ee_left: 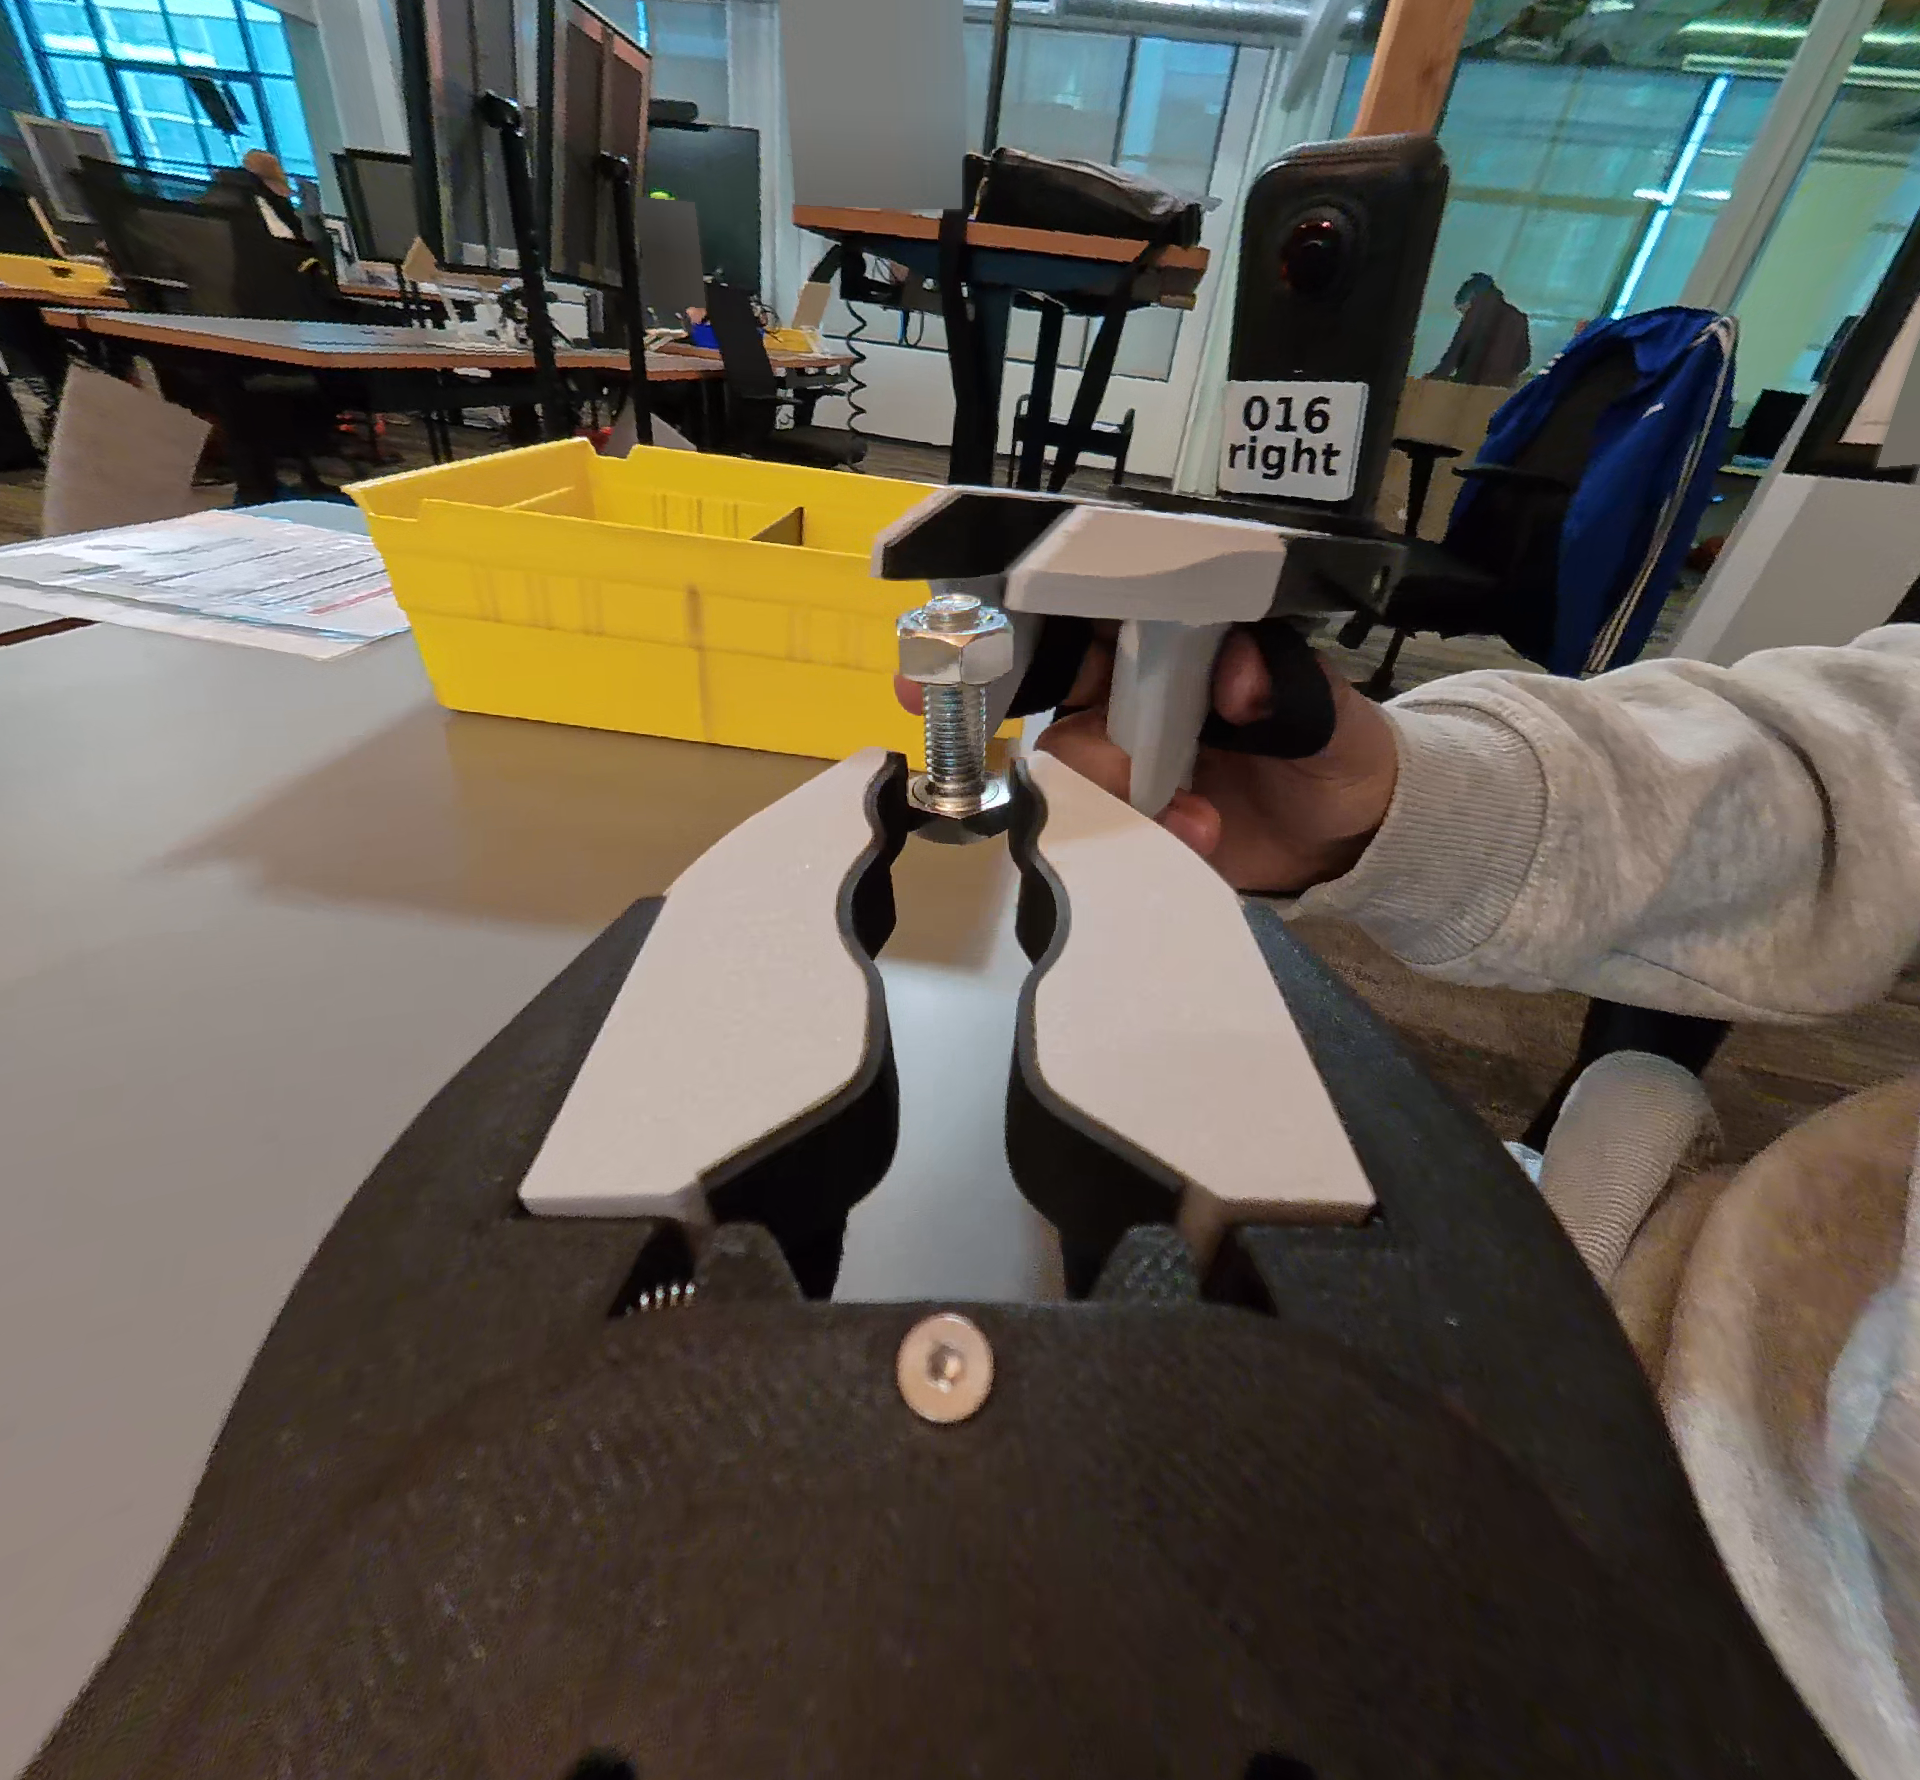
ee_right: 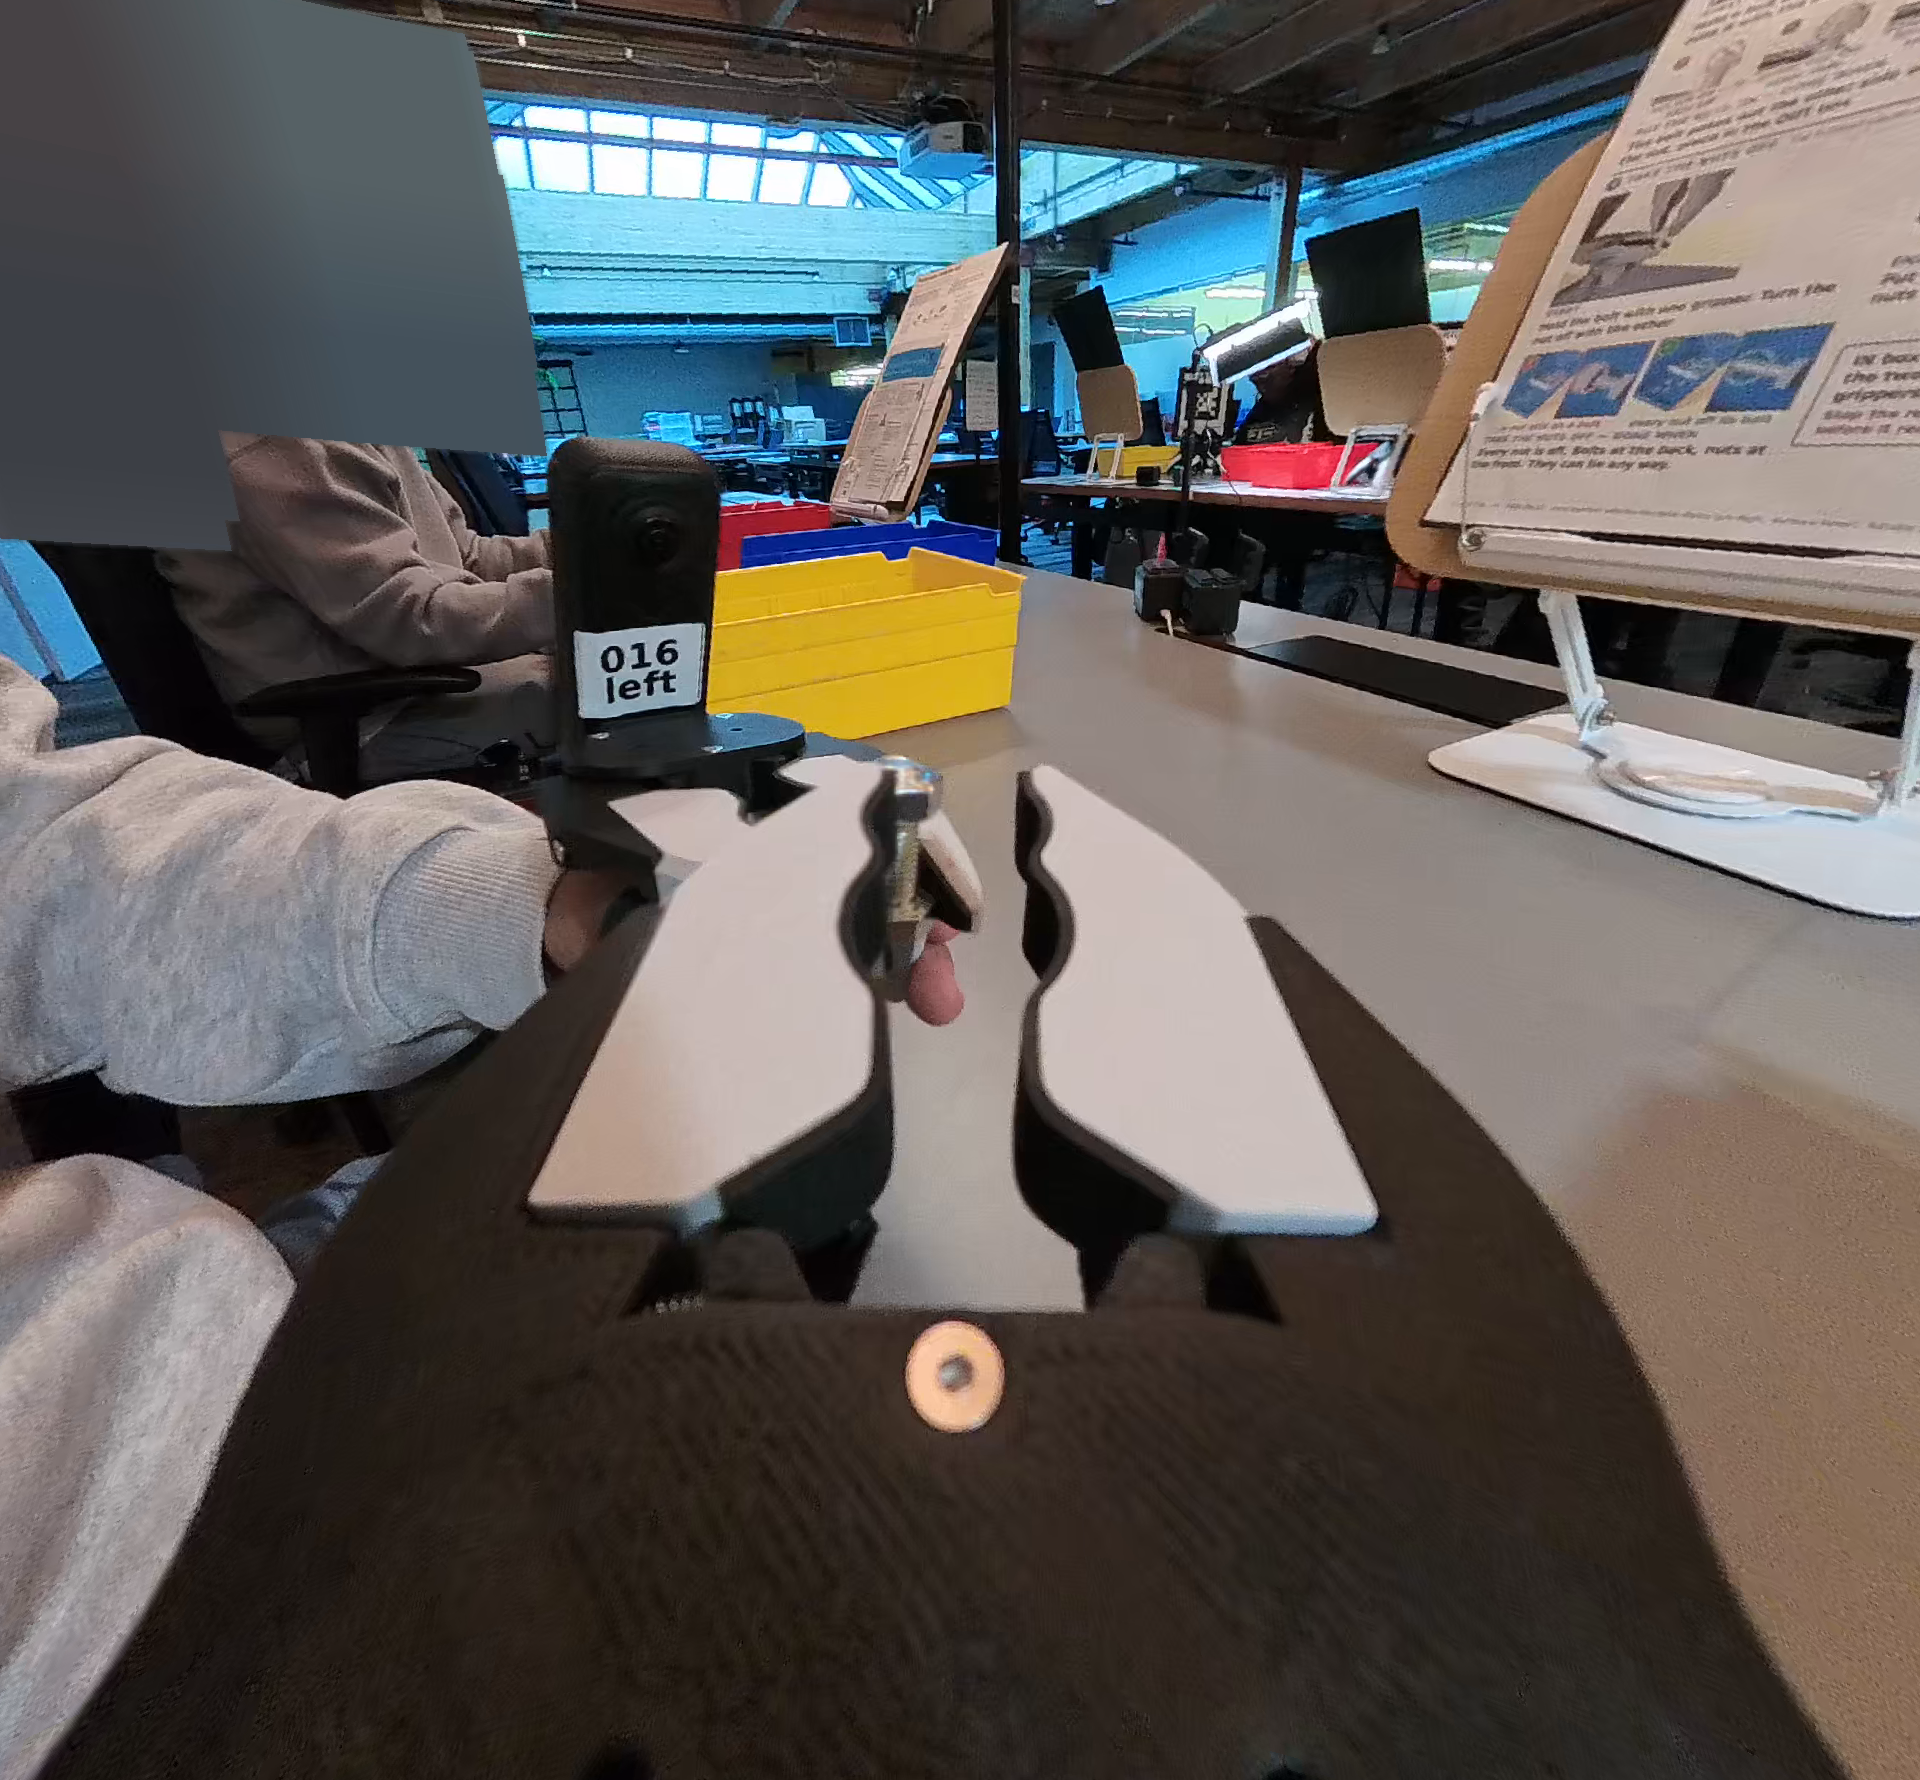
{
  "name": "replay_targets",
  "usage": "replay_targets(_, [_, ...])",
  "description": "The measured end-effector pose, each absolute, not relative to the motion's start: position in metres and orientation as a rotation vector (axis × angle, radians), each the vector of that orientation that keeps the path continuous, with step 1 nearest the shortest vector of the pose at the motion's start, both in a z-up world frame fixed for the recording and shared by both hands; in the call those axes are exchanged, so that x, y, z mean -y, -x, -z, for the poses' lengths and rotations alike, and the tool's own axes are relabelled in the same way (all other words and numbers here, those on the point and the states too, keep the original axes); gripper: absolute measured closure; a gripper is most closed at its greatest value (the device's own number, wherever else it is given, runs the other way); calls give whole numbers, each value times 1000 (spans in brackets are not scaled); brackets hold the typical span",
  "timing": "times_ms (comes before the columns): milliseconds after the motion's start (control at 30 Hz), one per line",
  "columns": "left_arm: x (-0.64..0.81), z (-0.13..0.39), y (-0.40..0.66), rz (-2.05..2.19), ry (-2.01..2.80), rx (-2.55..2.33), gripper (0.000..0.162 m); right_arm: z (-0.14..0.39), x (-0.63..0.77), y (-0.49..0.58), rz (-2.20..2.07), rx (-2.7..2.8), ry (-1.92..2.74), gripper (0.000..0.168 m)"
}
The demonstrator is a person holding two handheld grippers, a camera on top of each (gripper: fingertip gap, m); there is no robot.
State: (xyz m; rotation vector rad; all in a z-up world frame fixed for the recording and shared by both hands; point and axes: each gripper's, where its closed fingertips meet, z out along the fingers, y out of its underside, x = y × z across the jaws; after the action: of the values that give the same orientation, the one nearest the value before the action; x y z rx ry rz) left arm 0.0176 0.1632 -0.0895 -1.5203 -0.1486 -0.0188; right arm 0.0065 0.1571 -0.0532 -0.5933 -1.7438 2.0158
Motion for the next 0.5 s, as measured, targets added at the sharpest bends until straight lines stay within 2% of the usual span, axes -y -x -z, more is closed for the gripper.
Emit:
replay_targets(100, [-164, 90, -17, 40, 1512, 157, 142, 57, -168, 2, -1997, 1737, 667, 154])
replay_targets(333, [-167, 95, -20, 102, 1514, 138, 142, 52, -158, -11, -2134, 1773, 609, 136])
replay_targets(433, [-167, 95, -24, 134, 1511, 110, 142, 58, -150, -14, -2090, 1824, 582, 138])
replay_targets(500, [-167, 94, -24, 130, 1508, 100, 142, 61, -150, -13, -2062, 1835, 591, 145])
